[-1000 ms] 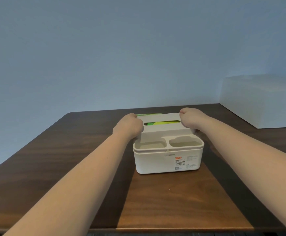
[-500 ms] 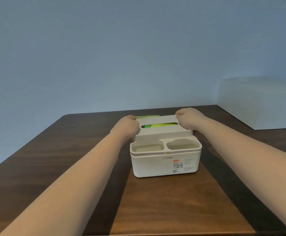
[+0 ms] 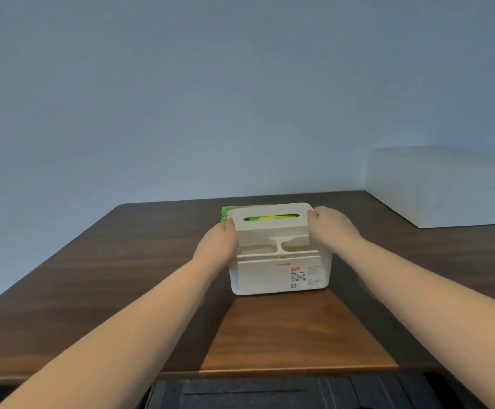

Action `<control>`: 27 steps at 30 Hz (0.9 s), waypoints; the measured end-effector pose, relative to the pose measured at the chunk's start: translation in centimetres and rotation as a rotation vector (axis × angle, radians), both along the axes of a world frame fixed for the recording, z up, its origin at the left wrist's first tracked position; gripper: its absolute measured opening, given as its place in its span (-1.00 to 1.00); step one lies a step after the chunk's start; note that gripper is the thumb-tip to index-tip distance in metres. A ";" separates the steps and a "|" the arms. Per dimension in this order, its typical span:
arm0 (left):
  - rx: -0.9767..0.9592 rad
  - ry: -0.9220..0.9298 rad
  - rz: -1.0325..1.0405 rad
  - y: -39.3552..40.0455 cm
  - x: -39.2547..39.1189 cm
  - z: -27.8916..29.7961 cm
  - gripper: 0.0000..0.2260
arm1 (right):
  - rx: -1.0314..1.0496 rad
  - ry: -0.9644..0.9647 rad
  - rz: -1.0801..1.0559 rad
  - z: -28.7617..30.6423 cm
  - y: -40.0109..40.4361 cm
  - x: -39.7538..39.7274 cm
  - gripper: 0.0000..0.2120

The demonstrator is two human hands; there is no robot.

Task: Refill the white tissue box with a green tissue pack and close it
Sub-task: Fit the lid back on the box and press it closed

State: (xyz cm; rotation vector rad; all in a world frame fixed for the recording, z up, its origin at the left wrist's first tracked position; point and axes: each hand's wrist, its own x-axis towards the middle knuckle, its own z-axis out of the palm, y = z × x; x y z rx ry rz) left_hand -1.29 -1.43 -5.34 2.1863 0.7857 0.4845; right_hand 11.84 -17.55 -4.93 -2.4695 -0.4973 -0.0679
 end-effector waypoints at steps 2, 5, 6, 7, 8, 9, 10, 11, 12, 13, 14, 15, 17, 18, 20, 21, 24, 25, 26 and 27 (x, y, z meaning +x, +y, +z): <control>0.041 0.004 -0.003 -0.5 -0.5 -0.4 -0.51 | -0.002 -0.023 0.010 -0.8 -0.5 -1.2 -0.53; 0.034 0.013 -0.010 -0.9 -0.7 -0.9 -0.50 | -0.040 -0.049 0.032 -1.3 -1.0 -2.1 -0.51; 0.030 0.017 -0.014 -1.0 -0.7 -1.2 -0.50 | -0.057 -0.054 0.036 -1.3 -1.0 -2.2 -0.52; 0.019 0.022 -0.013 -1.1 -0.8 -1.4 -0.50 | -0.073 -0.060 0.038 -1.2 -1.1 -2.3 -0.52; 0.010 0.021 -0.010 -1.1 -0.8 -1.6 -0.50 | -0.086 -0.068 0.040 -1.1 -1.1 -2.3 -0.52; -0.002 0.022 -0.007 -1.2 -0.9 -1.7 -0.50 | -0.097 -0.072 0.041 -1.1 -1.0 -2.3 -0.53; -0.004 0.025 -0.011 -1.2 -0.9 -1.8 -0.49 | -0.107 -0.074 0.037 -1.2 -1.0 -2.4 -0.54; -0.007 0.034 -0.018 -1.1 -0.8 -1.7 -0.49 | -0.113 -0.076 0.032 -1.2 -1.0 -2.4 -0.54; -0.006 0.039 -0.029 -1.0 -0.8 -1.6 -0.48 | -0.123 -0.077 0.029 -1.2 -1.0 -2.6 -0.54; -0.012 0.048 -0.042 -1.0 -0.9 -1.5 -0.48 | -0.133 -0.075 0.025 -1.2 -1.1 -2.8 -0.54; -0.008 0.056 -0.054 -0.9 -1.0 -1.3 -0.47 | -0.139 -0.071 0.022 -1.1 -1.2 -2.9 -0.54; -0.006 0.073 -0.064 -0.9 -1.1 -1.2 -0.48 | -0.139 -0.061 0.023 -0.8 -1.2 -3.0 -0.53; -0.003 0.113 -0.096 -0.8 -1.3 -0.8 -0.53 | -0.134 -0.002 0.048 -0.2 -1.6 -3.2 -0.50; -0.002 0.139 -0.120 -0.7 -1.5 -0.7 -0.60 | -0.122 0.056 0.070 0.2 -1.9 -3.4 -0.48; -0.011 0.182 -0.151 -0.6 -1.8 -0.4 -0.78 | -0.035 0.211 0.099 1.0 -2.6 -3.9 -0.46; -0.022 0.194 -0.146 -0.4 -1.9 -0.3 -0.83 | 0.025 0.292 0.097 1.2 -3.0 -4.0 -0.46; -0.019 0.219 -0.084 -0.3 -2.0 0.1 -0.82 | 0.116 0.476 0.064 1.2 -3.9 -4.1 -0.62; -0.020 0.225 -0.062 -0.4 -2.0 0.2 -0.81 | 0.132 0.508 0.053 1.0 -4.1 -3.9 -0.65; -0.015 0.230 -0.046 -0.5 -1.8 0.3 -0.80 | 0.139 0.525 0.042 0.7 -4.2 -3.6 -0.67; -0.006 0.235 -0.033 -0.6 -1.7 0.4 -0.80 | 0.130 0.530 0.038 0.5 -4.3 -3.4 -0.69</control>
